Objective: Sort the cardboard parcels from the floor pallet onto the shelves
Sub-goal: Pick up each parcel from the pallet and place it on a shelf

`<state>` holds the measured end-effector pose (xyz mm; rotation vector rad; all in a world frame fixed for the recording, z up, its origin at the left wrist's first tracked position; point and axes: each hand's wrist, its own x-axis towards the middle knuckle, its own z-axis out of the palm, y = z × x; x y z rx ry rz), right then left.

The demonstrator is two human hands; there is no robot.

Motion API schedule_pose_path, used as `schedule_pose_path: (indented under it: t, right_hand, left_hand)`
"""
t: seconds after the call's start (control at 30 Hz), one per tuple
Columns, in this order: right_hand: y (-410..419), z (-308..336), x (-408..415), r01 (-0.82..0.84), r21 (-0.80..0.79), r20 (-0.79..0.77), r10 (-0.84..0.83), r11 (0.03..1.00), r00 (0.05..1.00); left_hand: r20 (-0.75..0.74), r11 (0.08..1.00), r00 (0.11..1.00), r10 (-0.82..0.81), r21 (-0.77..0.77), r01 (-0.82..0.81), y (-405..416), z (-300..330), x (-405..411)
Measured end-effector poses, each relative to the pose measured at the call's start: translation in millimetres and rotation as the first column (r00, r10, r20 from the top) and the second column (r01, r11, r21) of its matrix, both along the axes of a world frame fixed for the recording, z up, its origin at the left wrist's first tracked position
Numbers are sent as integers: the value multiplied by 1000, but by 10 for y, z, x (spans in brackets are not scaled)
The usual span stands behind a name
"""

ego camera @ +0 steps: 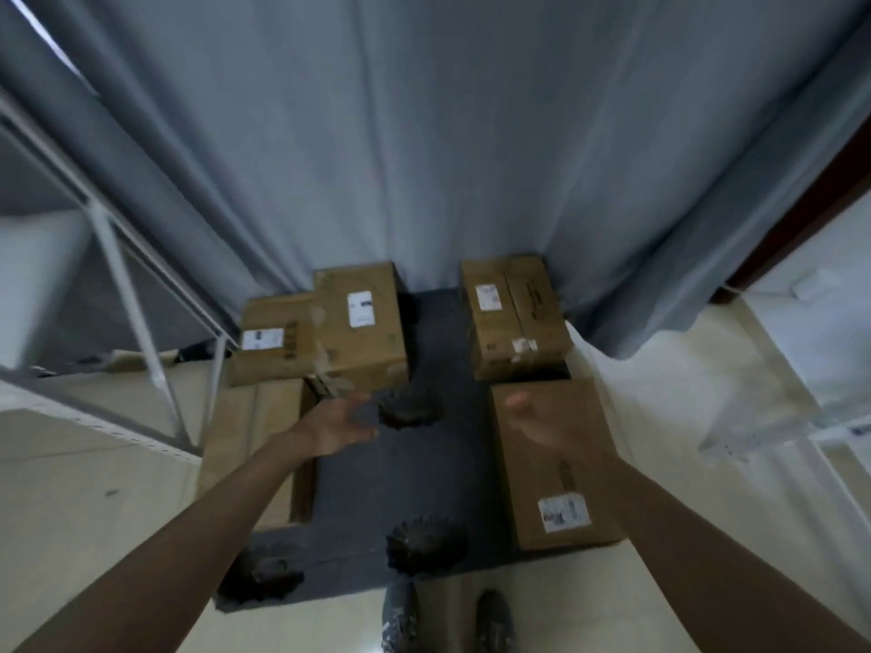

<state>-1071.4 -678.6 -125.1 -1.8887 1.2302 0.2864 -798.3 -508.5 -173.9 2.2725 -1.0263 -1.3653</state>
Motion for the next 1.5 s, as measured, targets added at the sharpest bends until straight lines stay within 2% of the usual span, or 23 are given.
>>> schedule_pose_path:
  t: [0.1,0.23,0.37,0.5,0.67,0.83,1.0,1.13,1.3,1.5]
  right_hand:
    - [92,425,365,-117,-38,51,118,992,992]
    - [313,911,954,-331,-118,121,345,936,931]
    - [764,1303,1360,-460,-153,163,481,875,861]
    - [1276,1650,1751,-609,-270,160,658,746,735]
    - [2113,2252,2354,-739,-315,145,800,596,583]
    - [3120,2737,2919,-799,-376,186,883,470,431]
    - [4205,2890,3525,-848,-376,177,928,372,329]
    - [5104,2935,4052,-869,-368,192,942,330,277]
    - [6049,2897,4614,-884,-355,178,951,303,254]
    - [6645,2796,5273,-887,-348,133,952,304,274]
  left_hand:
    - [66,999,997,37,-6,-37,333,559,163]
    - [275,995,958,87,-61,-73,890,1222,304]
    - [341,984,924,175,-93,-152,1627,1715,374]
    - [418,957,861,289,-107,-270,2411,2200,383]
    - [503,911,766,400,-125,-393,3407,2819,461]
    - [547,841,658,518,-183,-510,4383,3308,700]
    - [585,806,599,547,-174,-566,5397,3486,1001]
    - [599,774,565,568,-154,-615,6289,3603,1296]
    - [602,738,547,581,-106,-667,7269,3728,1728]
    - [576,732,559,597,-105,-673,7788,3649,2345]
